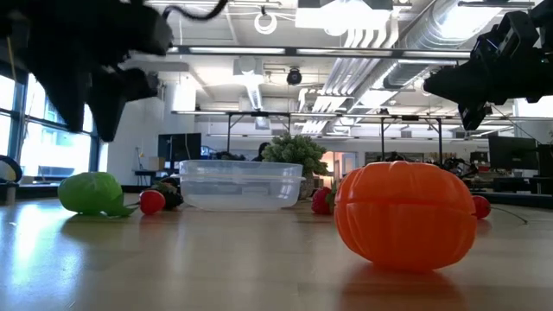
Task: Pick and placing Produce into tupperware
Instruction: Put the green cabbage into the transparent bin
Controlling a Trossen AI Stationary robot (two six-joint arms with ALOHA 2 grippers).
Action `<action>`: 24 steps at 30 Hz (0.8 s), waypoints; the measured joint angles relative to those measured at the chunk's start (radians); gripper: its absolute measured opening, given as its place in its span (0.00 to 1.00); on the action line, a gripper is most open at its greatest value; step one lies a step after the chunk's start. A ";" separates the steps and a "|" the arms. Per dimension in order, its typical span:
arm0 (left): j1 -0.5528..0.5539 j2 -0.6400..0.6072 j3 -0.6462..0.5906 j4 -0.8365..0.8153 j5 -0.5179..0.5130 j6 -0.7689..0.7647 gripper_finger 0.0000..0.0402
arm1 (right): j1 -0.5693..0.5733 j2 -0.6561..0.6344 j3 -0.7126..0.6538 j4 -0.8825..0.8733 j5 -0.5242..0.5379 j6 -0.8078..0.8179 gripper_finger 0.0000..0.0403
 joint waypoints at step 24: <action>0.000 0.134 -0.033 0.076 0.003 0.064 0.78 | 0.000 0.000 0.000 0.000 0.000 0.000 0.07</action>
